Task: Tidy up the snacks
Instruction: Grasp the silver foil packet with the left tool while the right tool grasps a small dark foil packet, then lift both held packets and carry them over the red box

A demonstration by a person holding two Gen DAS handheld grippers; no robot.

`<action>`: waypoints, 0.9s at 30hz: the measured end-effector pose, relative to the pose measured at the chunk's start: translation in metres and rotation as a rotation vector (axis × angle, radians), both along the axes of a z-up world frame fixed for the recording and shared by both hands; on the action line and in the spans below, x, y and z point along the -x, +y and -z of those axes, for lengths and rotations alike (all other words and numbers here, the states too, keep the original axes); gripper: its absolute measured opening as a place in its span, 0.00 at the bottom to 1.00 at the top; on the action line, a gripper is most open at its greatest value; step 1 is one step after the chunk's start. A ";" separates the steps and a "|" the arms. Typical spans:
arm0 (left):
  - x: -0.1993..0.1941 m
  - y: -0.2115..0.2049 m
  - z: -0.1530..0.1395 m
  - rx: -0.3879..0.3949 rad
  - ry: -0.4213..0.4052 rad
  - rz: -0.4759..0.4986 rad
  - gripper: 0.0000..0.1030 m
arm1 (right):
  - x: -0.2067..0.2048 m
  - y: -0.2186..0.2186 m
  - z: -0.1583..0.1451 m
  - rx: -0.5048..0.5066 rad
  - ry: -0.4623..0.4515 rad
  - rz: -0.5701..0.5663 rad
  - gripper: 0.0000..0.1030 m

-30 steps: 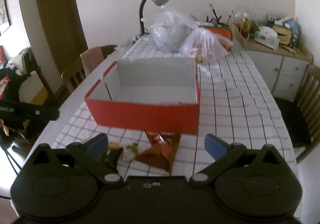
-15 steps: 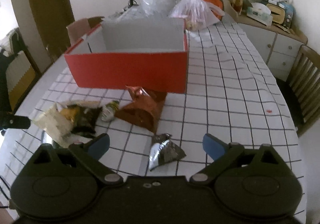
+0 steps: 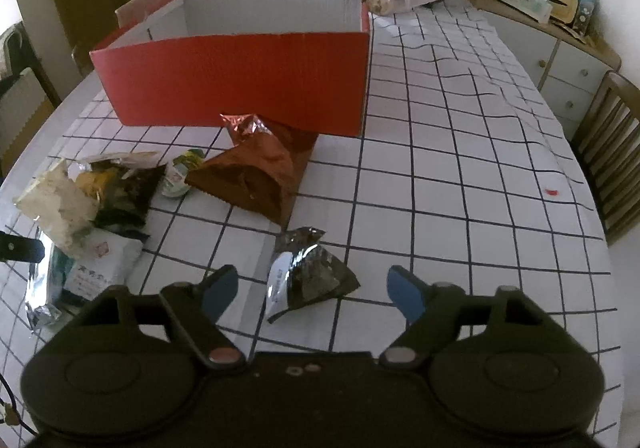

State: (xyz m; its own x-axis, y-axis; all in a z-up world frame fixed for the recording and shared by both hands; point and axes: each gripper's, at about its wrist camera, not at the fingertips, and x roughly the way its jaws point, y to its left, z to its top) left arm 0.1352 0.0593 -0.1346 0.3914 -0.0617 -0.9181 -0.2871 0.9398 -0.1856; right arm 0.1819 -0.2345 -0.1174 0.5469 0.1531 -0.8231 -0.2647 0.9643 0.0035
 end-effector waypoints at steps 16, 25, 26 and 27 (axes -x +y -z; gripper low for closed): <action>-0.003 0.003 0.014 0.029 0.021 0.009 0.49 | -0.012 0.012 0.019 0.061 0.029 -0.056 0.47; 0.002 0.006 0.012 0.047 0.010 0.003 0.41 | -0.009 0.011 0.018 0.056 0.009 -0.059 0.32; 0.003 0.007 0.012 0.049 0.009 0.001 0.41 | -0.008 0.010 0.017 0.051 0.007 -0.055 0.31; 0.004 0.007 0.012 0.049 0.009 -0.001 0.41 | -0.008 0.009 0.016 0.049 0.005 -0.052 0.30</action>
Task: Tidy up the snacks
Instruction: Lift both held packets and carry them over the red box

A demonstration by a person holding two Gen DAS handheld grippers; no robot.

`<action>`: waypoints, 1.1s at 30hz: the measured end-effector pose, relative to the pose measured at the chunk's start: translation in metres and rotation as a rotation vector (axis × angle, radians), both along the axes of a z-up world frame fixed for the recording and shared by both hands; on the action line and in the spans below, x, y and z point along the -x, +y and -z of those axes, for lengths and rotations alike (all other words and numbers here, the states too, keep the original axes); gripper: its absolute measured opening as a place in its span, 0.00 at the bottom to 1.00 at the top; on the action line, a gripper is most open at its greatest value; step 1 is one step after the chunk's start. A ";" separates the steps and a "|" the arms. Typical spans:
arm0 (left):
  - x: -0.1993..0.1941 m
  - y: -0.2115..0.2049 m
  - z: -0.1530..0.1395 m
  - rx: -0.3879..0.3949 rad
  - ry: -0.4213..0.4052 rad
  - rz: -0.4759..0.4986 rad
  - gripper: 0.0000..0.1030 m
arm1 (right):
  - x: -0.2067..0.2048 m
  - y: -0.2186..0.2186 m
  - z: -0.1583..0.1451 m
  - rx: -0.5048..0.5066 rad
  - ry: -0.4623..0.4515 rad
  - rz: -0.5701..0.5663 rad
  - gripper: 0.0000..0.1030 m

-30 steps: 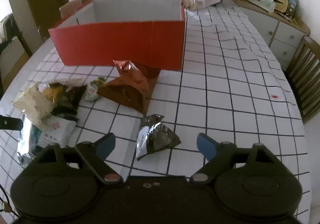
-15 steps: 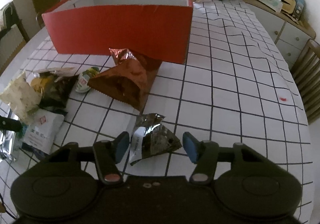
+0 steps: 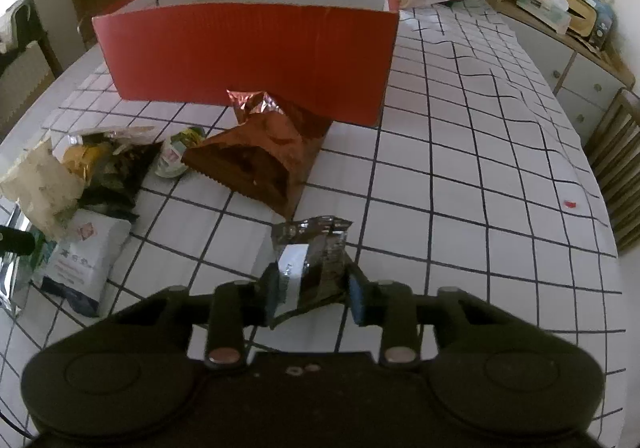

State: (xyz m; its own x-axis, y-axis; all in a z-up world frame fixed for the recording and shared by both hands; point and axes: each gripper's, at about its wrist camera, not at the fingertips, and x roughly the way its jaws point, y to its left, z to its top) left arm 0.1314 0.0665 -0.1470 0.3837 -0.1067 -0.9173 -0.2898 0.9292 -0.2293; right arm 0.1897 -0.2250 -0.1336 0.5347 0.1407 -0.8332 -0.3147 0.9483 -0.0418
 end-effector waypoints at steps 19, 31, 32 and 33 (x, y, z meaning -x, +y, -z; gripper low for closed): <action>0.032 0.011 -0.018 0.038 -0.025 -0.017 0.40 | 0.030 -0.001 -0.028 -0.089 -0.032 0.047 0.28; 0.047 0.012 -0.069 0.040 -0.136 0.010 0.34 | 0.048 0.007 -0.077 -0.140 -0.100 0.042 0.28; 0.046 0.011 -0.075 0.040 -0.148 0.019 0.34 | 0.049 0.008 -0.081 -0.142 -0.105 0.044 0.28; 0.045 0.010 -0.080 0.037 -0.161 0.029 0.33 | 0.049 0.009 -0.085 -0.143 -0.111 0.042 0.28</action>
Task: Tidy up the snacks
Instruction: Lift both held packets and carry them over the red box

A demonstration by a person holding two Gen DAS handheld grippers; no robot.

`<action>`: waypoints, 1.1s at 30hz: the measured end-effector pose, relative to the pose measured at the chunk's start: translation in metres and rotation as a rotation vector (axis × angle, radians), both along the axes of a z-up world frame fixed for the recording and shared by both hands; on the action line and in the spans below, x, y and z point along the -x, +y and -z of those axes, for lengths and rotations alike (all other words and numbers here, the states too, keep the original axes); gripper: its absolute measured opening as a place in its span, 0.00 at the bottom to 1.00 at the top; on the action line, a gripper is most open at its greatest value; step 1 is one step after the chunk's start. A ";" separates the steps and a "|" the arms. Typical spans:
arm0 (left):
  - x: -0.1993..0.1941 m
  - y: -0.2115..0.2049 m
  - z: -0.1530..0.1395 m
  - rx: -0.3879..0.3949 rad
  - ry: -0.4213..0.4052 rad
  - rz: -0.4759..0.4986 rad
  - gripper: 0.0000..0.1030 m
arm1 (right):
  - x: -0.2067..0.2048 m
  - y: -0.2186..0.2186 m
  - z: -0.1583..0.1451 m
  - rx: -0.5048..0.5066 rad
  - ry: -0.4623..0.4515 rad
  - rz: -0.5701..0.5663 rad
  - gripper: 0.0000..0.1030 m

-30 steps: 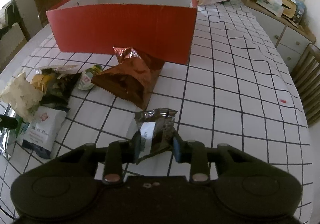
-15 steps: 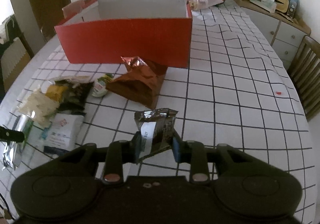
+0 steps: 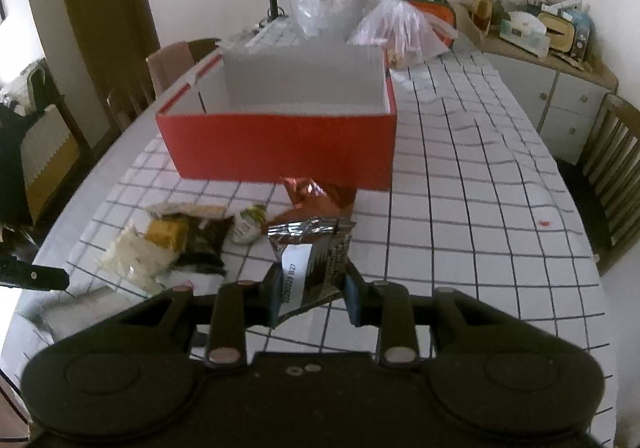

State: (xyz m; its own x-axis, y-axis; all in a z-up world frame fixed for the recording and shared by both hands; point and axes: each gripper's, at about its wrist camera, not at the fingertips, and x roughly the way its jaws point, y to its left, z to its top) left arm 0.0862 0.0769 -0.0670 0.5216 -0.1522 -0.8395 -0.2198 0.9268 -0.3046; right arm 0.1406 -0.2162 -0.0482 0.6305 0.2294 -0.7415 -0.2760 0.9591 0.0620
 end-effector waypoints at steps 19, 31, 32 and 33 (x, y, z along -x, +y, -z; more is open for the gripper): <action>-0.008 -0.012 0.059 -0.102 0.165 0.135 0.63 | 0.017 0.008 0.016 -0.006 0.053 -0.019 0.28; -0.009 -0.032 0.081 -0.228 0.150 0.227 0.56 | 0.019 0.009 0.031 -0.006 0.096 -0.022 0.28; -0.007 -0.034 0.081 -0.236 0.140 0.236 0.50 | 0.019 0.009 0.031 -0.006 0.097 -0.021 0.28; -0.006 -0.036 0.080 -0.237 0.134 0.241 0.42 | 0.019 0.009 0.031 -0.005 0.097 -0.020 0.28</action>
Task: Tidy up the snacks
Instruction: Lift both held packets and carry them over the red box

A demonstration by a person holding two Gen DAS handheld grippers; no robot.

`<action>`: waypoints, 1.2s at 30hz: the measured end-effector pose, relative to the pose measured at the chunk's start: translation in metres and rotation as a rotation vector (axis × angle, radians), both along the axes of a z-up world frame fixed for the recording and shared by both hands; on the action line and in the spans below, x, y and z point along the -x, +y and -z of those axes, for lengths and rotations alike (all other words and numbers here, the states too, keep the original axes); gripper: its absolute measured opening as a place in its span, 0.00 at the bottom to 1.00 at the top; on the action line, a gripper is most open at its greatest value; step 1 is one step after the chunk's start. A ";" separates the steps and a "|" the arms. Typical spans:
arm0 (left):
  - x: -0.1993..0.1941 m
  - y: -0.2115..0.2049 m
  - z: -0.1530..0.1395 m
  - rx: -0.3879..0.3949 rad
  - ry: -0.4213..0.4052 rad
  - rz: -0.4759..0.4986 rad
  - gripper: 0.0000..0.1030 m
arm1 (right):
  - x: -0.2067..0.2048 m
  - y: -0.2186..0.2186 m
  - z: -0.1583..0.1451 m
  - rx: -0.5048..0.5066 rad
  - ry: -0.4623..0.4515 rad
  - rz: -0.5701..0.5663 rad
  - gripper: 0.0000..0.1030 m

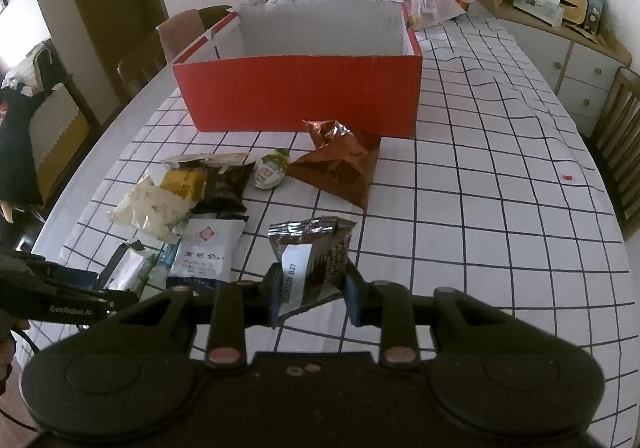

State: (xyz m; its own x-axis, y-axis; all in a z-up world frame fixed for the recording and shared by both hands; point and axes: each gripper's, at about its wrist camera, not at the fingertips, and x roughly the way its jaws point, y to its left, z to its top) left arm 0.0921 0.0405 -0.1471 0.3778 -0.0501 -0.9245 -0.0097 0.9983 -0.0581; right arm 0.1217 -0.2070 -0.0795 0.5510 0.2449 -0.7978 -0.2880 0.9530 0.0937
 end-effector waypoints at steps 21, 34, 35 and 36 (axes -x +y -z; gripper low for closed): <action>-0.006 0.021 -0.080 0.132 -0.159 -0.080 0.40 | -0.012 0.003 -0.048 -0.034 -0.109 0.007 0.28; -0.064 0.024 -0.151 0.123 -0.311 -0.077 0.40 | -0.062 0.014 -0.106 -0.001 -0.219 -0.021 0.28; -0.073 0.022 -0.155 0.119 -0.321 -0.076 0.40 | -0.067 0.015 -0.107 0.006 -0.223 -0.021 0.28; -0.080 0.021 -0.157 0.119 -0.328 -0.075 0.40 | -0.074 0.015 -0.109 0.010 -0.226 -0.023 0.28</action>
